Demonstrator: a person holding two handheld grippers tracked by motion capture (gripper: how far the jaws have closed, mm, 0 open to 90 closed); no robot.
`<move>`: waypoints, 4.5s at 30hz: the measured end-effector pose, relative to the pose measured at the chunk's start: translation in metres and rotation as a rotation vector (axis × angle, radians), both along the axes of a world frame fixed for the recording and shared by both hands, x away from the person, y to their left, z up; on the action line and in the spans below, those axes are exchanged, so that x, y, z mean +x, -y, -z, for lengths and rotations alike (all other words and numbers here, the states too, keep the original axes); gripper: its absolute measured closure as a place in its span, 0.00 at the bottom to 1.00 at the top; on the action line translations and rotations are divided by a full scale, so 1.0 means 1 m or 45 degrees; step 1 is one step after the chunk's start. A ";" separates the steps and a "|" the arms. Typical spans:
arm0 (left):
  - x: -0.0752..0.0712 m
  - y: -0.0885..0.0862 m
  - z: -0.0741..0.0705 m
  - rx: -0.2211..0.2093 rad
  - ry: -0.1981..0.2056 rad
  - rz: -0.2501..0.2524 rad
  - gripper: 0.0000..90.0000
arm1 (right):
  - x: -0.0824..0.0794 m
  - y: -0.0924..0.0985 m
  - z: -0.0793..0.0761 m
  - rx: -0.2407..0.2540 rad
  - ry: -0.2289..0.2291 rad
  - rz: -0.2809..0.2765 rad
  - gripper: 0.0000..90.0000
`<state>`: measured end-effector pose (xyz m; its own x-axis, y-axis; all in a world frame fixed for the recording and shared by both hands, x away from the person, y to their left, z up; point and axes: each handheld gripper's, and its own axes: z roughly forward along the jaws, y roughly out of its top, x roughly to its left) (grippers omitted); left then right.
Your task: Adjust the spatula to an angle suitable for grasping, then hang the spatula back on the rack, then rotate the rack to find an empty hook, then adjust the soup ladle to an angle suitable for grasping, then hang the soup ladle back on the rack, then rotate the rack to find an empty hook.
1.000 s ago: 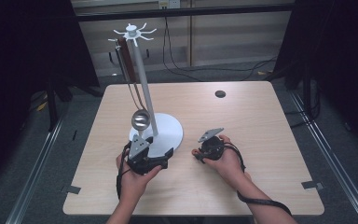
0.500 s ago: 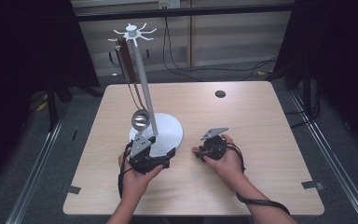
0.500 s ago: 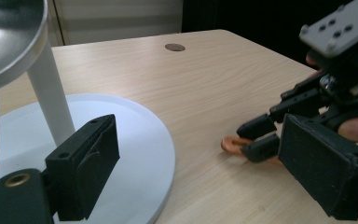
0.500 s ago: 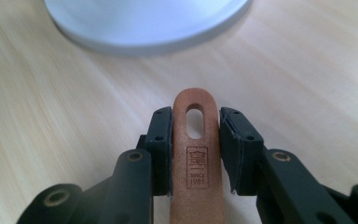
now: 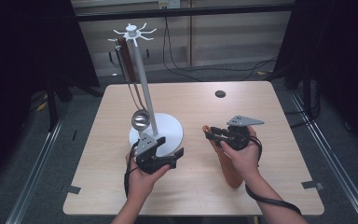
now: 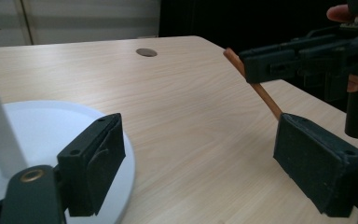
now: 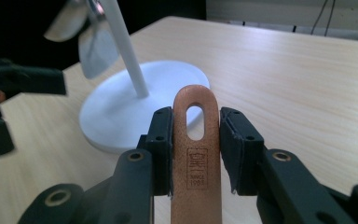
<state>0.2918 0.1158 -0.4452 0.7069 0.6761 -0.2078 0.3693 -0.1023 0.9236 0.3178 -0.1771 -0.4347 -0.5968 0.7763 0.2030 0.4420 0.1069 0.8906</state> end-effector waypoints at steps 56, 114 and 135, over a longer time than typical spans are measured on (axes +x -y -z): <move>0.006 0.080 -0.007 -0.155 -0.044 0.167 0.77 | -0.035 -0.005 -0.043 0.182 0.264 -0.031 0.74; 0.014 0.030 -0.042 -0.214 -0.047 0.117 0.92 | -0.026 0.012 0.009 -0.058 0.072 -0.023 0.05; 0.022 0.017 -0.073 -0.303 0.017 0.110 0.92 | -0.023 0.015 0.016 -0.078 0.040 -0.024 0.05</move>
<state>0.3138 0.0992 -0.3723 0.7635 0.5464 -0.3444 0.3564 0.0882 0.9301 0.2945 -0.1924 -0.4508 -0.6169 0.7752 0.1364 0.4113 0.1697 0.8956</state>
